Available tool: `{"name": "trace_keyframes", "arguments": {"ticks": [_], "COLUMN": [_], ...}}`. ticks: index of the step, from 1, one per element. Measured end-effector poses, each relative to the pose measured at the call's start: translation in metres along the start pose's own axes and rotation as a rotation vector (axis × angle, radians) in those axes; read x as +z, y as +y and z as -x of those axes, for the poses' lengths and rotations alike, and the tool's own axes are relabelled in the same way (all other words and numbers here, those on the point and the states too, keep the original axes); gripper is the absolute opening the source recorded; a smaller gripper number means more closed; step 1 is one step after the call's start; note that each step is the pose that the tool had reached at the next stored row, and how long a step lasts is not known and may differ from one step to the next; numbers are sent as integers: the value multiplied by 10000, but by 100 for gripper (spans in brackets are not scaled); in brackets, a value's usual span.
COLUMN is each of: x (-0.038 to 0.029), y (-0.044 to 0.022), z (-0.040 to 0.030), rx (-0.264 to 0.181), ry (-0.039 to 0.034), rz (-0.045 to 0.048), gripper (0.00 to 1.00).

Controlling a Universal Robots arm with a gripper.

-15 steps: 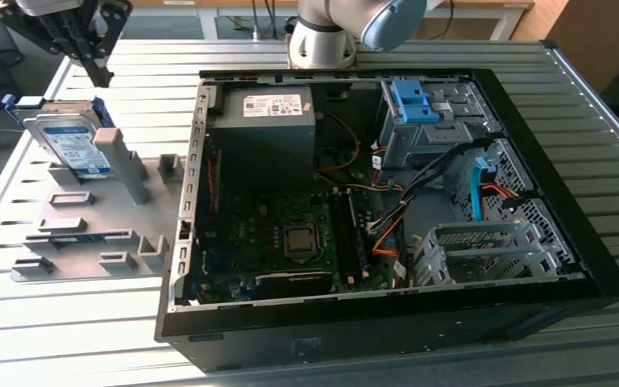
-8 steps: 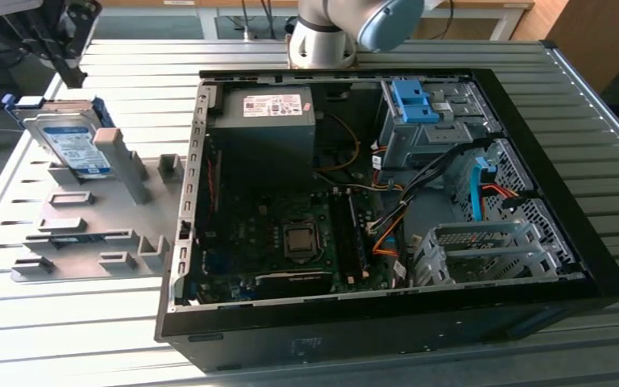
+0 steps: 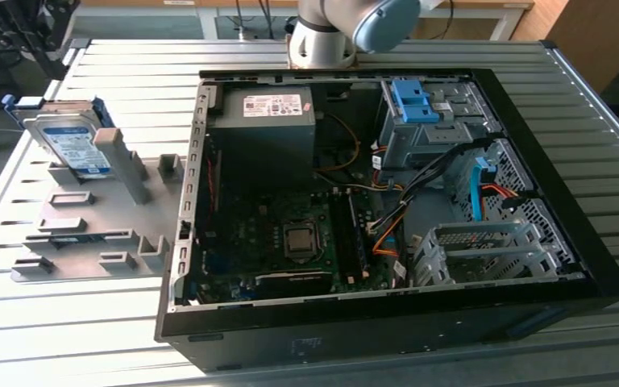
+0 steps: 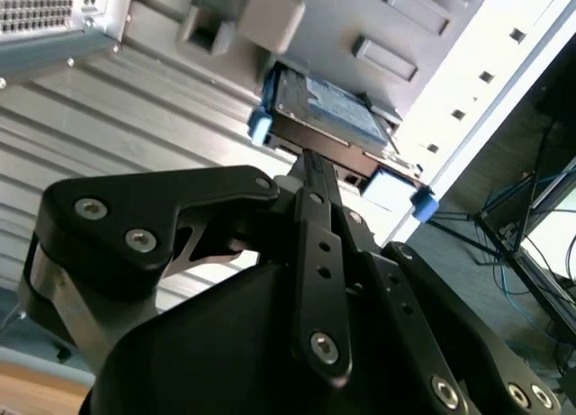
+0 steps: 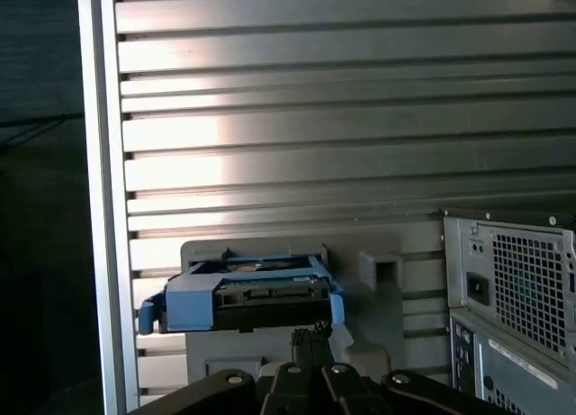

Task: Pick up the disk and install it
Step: 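Reach for the disk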

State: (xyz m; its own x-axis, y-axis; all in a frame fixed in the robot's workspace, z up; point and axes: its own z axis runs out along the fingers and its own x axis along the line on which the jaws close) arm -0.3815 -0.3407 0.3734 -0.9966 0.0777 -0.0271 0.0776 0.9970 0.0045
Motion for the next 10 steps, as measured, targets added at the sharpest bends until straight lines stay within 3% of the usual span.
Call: {"name": "trace_keyframes", "arguments": {"ticks": [10], "x": [14], "y": [-32], "z": [-378], "rx": [-27], "ry": [10], "rz": [0], "gripper": [11]}}
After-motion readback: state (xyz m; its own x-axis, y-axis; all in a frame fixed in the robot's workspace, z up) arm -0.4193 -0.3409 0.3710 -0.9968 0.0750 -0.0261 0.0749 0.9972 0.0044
